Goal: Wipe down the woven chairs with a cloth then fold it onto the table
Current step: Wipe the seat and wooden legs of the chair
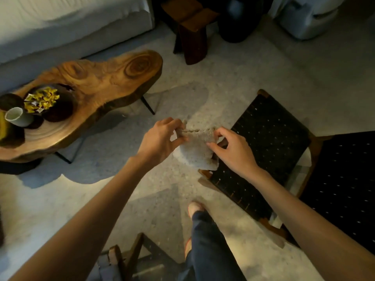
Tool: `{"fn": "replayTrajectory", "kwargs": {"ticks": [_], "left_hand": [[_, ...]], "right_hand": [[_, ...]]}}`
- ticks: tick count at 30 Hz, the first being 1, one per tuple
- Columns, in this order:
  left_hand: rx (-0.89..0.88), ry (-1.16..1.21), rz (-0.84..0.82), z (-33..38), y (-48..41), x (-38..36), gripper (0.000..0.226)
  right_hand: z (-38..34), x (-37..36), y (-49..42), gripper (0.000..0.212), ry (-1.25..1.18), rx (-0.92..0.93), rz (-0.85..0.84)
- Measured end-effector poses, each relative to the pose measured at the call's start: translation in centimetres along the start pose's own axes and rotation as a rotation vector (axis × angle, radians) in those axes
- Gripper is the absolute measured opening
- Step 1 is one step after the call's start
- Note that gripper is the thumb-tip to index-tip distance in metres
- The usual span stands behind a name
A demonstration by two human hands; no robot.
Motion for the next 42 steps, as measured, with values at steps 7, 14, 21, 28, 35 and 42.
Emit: {"fn": "replayTrajectory", "kwargs": {"ticks": [7,14,21,28,35,42], "left_hand": [[-0.078,-0.054,-0.149,-3.2,-9.1,-2.7,0.02],[-0.2,0.018,-0.38,-5.2,-19.6,-5.8,0.019],[-0.313,0.13,-0.452,-7.2,-26.4,-7.2,0.012],[-0.439,0.381,-0.705,-9.0,-33.5,-9.1,0.038],[-0.723,0.517,-0.788,-8.1,-37.9,-7.9,0.02],[-0.782,0.615,-1.001,-4.7,-40.5,-9.5,0.01]], "right_hand": [[2.3,0.9,-7.0,0.013,-0.114,-0.126,0.053],[3.6,3.4,-13.5,0.016,-0.275,-0.283,0.201],[3.4,4.5,-17.6,0.013,-0.365,-0.368,0.273],[2.7,3.8,-21.9,0.012,-0.41,-0.517,0.428],[1.0,2.4,-22.7,0.011,-0.558,-0.727,0.681],[3.3,-1.6,-22.0,0.017,-0.627,-1.065,0.703]]}}
Point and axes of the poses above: each hand's wrist, its own y-axis away from the middle knuckle, its own x-axis out of the back of the hand, z = x × y, the point moved 5 cm from there along -y, towards the middle knuckle, and after that the axes turned 11 degrees about -x, right-handed, at the moved point
